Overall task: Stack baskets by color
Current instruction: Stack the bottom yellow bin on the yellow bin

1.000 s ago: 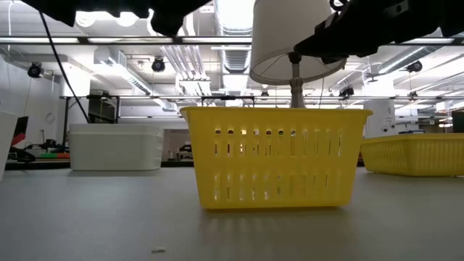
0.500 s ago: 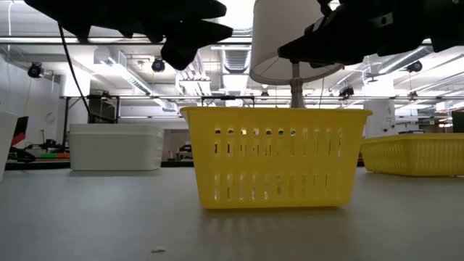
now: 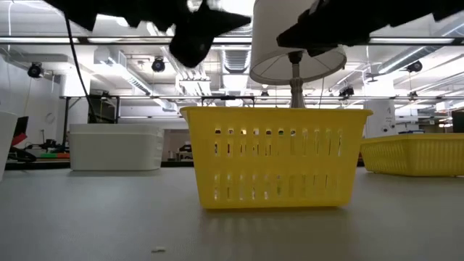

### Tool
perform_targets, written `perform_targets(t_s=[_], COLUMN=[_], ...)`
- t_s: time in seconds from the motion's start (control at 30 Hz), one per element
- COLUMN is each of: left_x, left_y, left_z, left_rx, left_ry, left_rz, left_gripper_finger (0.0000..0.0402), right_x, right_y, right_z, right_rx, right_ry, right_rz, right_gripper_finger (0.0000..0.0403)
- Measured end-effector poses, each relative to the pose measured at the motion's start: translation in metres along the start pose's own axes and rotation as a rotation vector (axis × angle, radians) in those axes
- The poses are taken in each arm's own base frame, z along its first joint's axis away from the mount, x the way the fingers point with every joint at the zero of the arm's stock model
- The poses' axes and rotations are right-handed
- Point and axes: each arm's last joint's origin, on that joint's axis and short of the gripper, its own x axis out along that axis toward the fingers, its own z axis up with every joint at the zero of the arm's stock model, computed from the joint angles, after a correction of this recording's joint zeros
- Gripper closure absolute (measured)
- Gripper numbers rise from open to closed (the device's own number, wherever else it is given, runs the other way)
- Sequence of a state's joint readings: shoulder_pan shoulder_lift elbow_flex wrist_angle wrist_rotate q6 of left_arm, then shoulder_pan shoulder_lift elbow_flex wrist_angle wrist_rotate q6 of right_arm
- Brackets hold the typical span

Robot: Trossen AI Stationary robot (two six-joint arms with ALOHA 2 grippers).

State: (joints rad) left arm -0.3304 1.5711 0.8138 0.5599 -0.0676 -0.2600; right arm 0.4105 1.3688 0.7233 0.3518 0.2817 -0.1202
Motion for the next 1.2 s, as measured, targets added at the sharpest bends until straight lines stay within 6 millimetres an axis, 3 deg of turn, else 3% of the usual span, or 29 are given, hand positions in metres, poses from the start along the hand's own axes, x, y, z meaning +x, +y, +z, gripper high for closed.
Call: perform_targets(t_s=[0.37,0.73,1.07,1.2], left_x=[0.001,0.003,0.041,0.06], left_y=[-0.02,-0.041,-0.05,-0.053], left_z=[0.01,-0.001,-0.022,-0.026], left_rx=[0.007,0.008,-0.032,0.002], left_ry=[-0.045,-0.039,0.024,0.151], left_rz=[0.002,0.031,0.065,0.109], left_gripper_finger=[0.0242,0.0242,0.0242,0.0242], right_x=[-0.017,-0.022,-0.029,-0.035], right_y=[0.037,0.045,0.059,0.07], right_z=[0.016,0.017,0.024,0.023], right_rx=[0.0,0.062,0.044,0.018], right_ry=[0.105,0.104,0.079,0.083], right_rz=[0.124,0.145,0.192,0.191], right_gripper_finger=[0.0394,0.0394,0.0394,0.0394])
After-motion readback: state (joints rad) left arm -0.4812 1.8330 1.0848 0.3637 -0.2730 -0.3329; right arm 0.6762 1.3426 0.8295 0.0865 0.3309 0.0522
